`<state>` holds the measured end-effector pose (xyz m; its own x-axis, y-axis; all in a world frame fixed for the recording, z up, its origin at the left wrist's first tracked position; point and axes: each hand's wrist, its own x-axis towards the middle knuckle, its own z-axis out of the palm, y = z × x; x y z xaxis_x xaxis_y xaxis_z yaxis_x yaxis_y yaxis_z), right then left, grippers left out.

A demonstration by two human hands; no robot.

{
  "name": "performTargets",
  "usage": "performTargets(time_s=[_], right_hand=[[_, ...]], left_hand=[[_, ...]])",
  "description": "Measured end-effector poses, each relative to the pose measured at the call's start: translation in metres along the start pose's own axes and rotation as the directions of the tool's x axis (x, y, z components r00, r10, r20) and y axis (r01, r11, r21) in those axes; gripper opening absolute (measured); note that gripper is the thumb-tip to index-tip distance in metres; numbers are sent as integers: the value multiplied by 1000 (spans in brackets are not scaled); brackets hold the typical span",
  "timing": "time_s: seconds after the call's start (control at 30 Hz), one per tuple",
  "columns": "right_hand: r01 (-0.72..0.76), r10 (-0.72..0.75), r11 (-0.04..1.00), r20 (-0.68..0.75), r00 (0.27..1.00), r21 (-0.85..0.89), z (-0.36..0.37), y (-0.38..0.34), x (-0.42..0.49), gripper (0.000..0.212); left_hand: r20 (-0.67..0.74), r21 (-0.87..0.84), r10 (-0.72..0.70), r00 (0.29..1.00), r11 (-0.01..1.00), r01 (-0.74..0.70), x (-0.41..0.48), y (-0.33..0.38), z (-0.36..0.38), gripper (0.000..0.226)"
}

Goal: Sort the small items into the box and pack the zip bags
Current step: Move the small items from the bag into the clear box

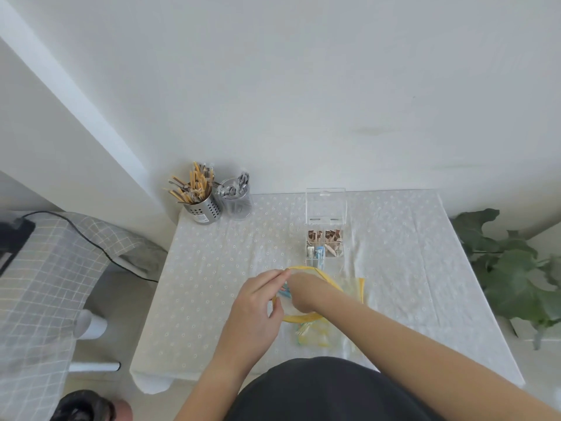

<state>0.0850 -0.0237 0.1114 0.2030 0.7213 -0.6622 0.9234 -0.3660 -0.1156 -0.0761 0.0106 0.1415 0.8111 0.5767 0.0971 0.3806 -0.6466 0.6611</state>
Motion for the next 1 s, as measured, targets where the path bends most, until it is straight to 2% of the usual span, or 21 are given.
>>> performTargets(time_s=[0.13,0.37,0.47,0.57,0.67,0.9,1.0], right_hand=[[-41,40,999,-12,999,-36,14,2,5,17],[-53,53,998,-15,998,-19,27,2,4,4],[-79,79,997,-17,997,-2,33,4,4,10],[-114,115,993,-8,993,40,36,4,4,4],[-140,140,987,2,990,75,38,4,2,22],[-83,83,997,0,997,1,26,-3,-8,30],[-67,68,997,-27,997,30,27,-3,-5,18]], left_hand=[[8,12,29,1000,999,-29,-7,-2,1,57],[48,24,48,998,998,-49,-16,-1,6,60],[66,31,45,997,998,-48,-17,1,5,60],[69,31,41,997,999,-43,-17,3,4,59],[78,30,33,996,999,-35,-16,6,4,59],[88,26,7,996,1000,-10,-16,5,1,61],[83,24,6,997,1000,-8,-16,2,2,61]])
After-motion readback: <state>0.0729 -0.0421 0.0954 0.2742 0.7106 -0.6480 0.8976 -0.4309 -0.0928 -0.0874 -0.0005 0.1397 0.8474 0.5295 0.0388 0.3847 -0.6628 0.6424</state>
